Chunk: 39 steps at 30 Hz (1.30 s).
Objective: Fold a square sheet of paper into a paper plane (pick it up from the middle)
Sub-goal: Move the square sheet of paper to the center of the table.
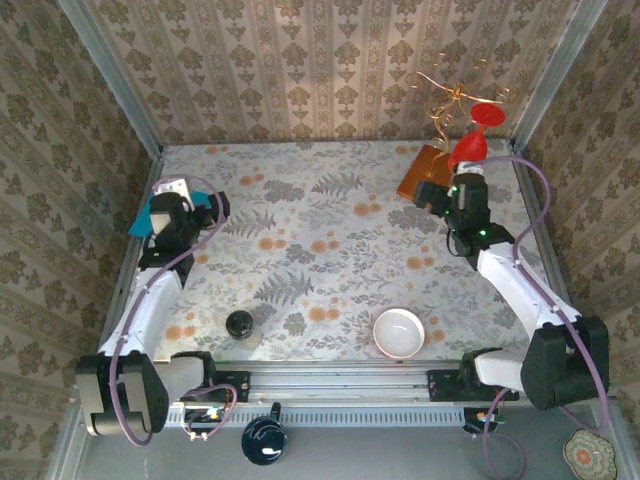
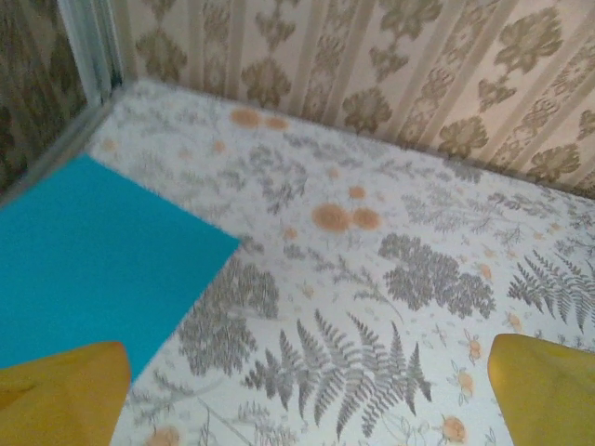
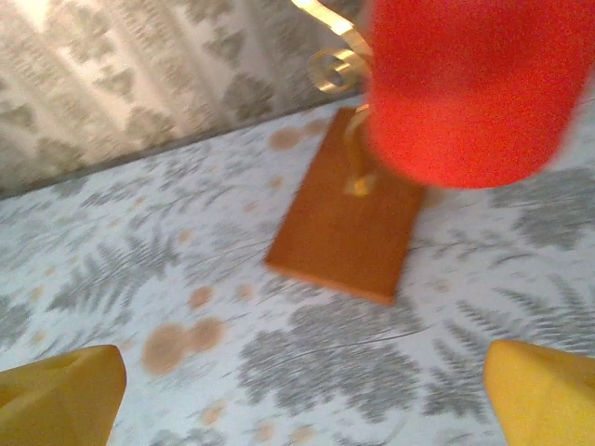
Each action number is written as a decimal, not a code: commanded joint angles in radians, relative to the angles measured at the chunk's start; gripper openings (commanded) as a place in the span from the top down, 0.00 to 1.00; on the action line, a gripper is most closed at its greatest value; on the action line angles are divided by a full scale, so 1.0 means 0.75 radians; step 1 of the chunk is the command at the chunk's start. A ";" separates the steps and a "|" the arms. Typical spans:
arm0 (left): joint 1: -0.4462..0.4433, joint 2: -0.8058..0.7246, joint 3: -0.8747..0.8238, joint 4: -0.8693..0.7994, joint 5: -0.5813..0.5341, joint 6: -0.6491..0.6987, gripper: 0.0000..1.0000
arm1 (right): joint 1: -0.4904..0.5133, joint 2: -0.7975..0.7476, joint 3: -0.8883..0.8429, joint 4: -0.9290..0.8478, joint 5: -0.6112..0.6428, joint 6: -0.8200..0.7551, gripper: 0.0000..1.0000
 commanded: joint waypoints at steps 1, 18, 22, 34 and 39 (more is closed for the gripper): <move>0.125 0.108 0.030 -0.185 0.209 -0.198 0.00 | 0.096 0.069 0.077 -0.169 -0.136 0.095 0.00; 0.387 1.000 0.717 -0.466 0.347 -0.195 0.04 | 0.324 0.524 0.337 -0.095 -0.421 0.294 0.00; 0.387 1.126 0.801 -0.500 0.349 -0.211 0.06 | 0.325 0.597 0.419 -0.148 -0.449 0.266 0.00; 0.326 1.226 0.822 -0.611 0.322 -0.189 0.07 | 0.321 0.682 0.507 -0.206 -0.360 0.267 0.00; 0.228 1.236 0.815 -0.695 0.309 -0.159 0.09 | 0.306 0.666 0.479 -0.172 -0.320 0.307 0.00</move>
